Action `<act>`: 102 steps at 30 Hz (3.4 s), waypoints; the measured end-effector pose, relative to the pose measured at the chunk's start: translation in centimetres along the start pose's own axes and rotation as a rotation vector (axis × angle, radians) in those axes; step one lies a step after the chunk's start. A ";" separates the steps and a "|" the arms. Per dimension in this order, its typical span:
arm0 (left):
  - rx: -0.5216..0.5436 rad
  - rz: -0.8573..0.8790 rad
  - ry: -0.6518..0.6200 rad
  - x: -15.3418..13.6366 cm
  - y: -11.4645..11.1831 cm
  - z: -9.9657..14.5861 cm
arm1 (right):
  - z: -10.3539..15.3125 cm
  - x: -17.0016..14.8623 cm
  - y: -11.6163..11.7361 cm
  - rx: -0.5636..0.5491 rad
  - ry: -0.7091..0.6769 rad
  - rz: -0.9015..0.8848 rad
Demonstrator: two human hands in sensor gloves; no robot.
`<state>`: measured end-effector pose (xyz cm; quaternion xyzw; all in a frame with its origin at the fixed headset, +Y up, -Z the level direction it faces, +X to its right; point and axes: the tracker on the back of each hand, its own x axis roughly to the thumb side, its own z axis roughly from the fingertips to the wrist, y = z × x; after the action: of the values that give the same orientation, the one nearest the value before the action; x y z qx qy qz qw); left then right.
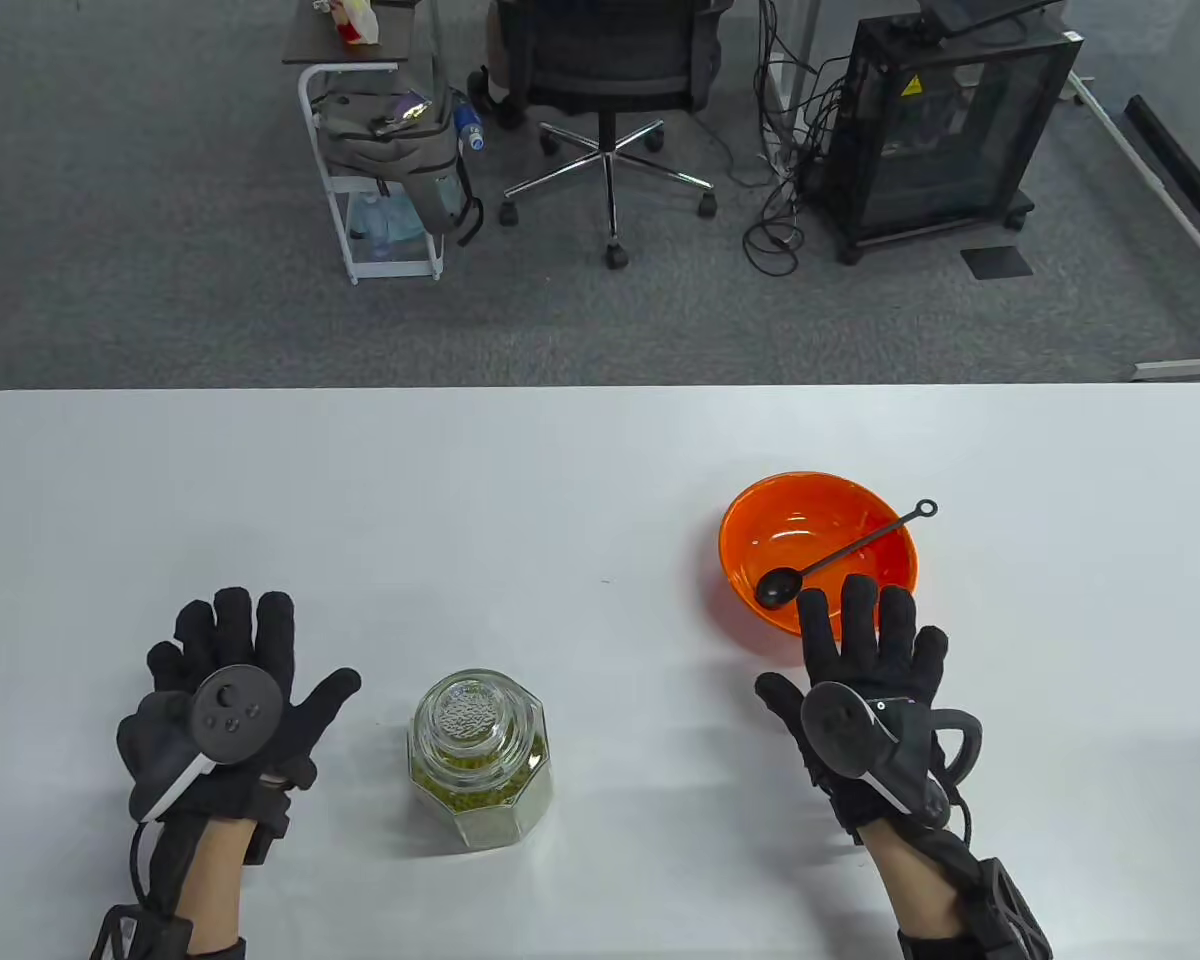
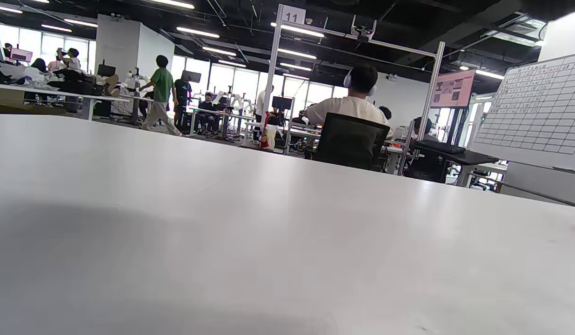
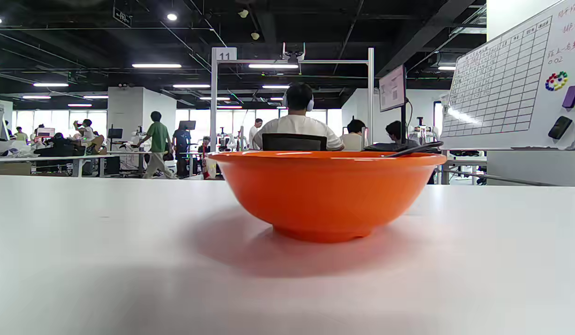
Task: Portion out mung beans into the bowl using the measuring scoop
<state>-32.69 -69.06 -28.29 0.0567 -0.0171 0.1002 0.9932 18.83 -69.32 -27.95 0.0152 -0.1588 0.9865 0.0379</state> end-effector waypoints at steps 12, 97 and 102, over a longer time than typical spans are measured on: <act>0.105 0.041 -0.057 1.1 1.1 0.7 | -0.1 -0.1 0.2 0.025 0.013 -0.004; 0.274 0.119 -0.230 3.6 4.0 1.5 | -0.5 -0.5 1.9 0.141 0.049 0.019; 0.193 0.119 -0.138 1.5 2.0 0.1 | -0.5 -0.5 1.9 0.141 0.046 0.013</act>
<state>-31.64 -66.79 -27.94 0.1576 -0.0789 0.1559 0.9719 19.18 -71.00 -29.07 -0.0060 -0.0883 0.9955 0.0341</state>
